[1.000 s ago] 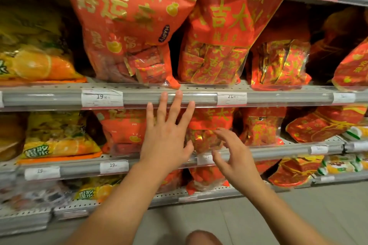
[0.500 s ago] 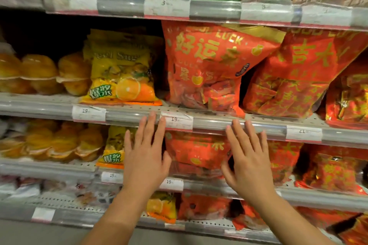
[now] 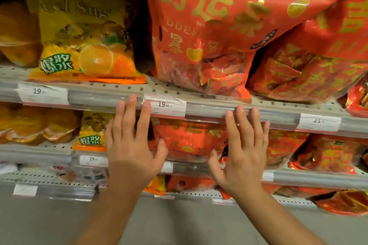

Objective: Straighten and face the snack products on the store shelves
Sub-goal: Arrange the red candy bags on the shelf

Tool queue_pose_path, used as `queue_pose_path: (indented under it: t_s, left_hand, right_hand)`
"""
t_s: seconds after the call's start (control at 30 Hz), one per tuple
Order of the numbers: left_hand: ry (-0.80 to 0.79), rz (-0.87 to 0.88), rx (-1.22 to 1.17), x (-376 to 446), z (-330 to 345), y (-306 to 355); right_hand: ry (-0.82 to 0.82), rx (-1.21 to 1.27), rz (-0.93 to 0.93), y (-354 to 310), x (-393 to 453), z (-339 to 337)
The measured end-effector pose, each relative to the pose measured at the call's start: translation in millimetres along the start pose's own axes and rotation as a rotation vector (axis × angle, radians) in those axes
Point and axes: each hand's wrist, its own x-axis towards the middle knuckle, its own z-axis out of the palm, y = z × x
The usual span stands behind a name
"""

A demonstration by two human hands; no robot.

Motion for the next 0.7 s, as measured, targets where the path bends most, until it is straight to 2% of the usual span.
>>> queue_pose_path:
  t_s: [0.2, 0.3, 0.4, 0.57, 0.63, 0.7]
  left_hand:
    - [-0.164, -0.083, -0.009, 1, -17, 14]
    - [-0.296, -0.128, -0.001, 6, -35, 21]
    - [-0.540, -0.160, 0.036, 21, -59, 26]
    - [-0.990, -0.148, 0.145, 66, -119, 37]
    - [-1.191, -0.199, 0.140, 92, -145, 47]
    - [-1.355, -0.277, 0.028, 124, -182, 64]
  right_hand:
    - [-0.247, 0.008, 0.005, -1, 3, -29]
    - [-0.359, 0.017, 0.032, -3, 11, -45]
    - [-0.541, -0.003, 0.055, -10, 21, -60]
    - [-0.943, 0.032, 0.149, -16, 55, -107]
    - [-1.150, 0.172, 0.315, -17, 75, -134]
    - [-1.360, 0.296, 0.494, -18, 98, -170]
